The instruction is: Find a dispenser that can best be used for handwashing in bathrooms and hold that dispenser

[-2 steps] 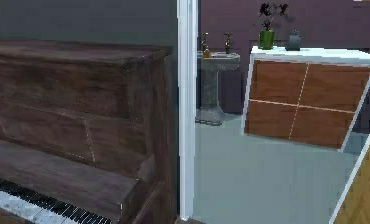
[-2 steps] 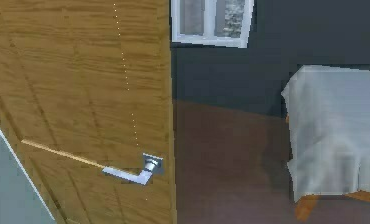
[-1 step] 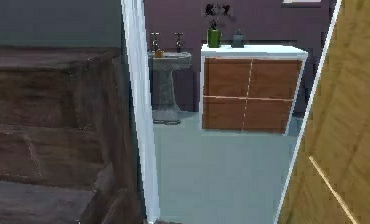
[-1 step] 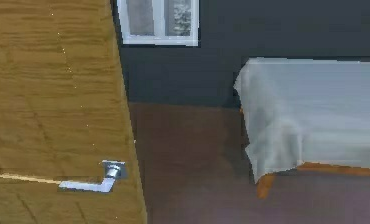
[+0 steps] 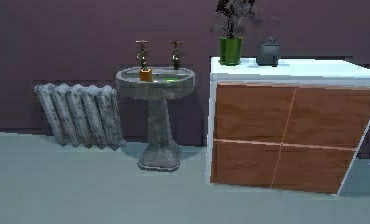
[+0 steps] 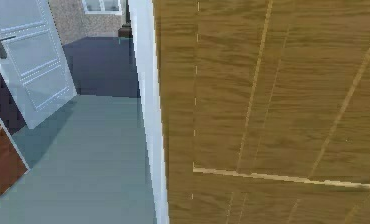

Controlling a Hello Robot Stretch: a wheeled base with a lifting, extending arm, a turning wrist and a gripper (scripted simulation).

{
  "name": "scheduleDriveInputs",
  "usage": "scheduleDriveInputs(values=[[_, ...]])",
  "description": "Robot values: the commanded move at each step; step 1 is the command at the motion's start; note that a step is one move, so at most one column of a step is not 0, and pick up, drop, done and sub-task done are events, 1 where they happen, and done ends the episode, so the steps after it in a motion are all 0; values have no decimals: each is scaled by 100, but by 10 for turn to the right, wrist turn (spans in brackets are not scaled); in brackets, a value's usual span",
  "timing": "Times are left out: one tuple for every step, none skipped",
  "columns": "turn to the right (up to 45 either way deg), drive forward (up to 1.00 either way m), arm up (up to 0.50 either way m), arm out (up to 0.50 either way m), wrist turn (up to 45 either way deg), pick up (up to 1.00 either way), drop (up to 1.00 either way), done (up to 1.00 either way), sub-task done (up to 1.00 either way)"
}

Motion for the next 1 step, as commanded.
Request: scheduleDriveInputs(values=[[0, 20, 0, 0, 0, 0, 0, 0, 0]])
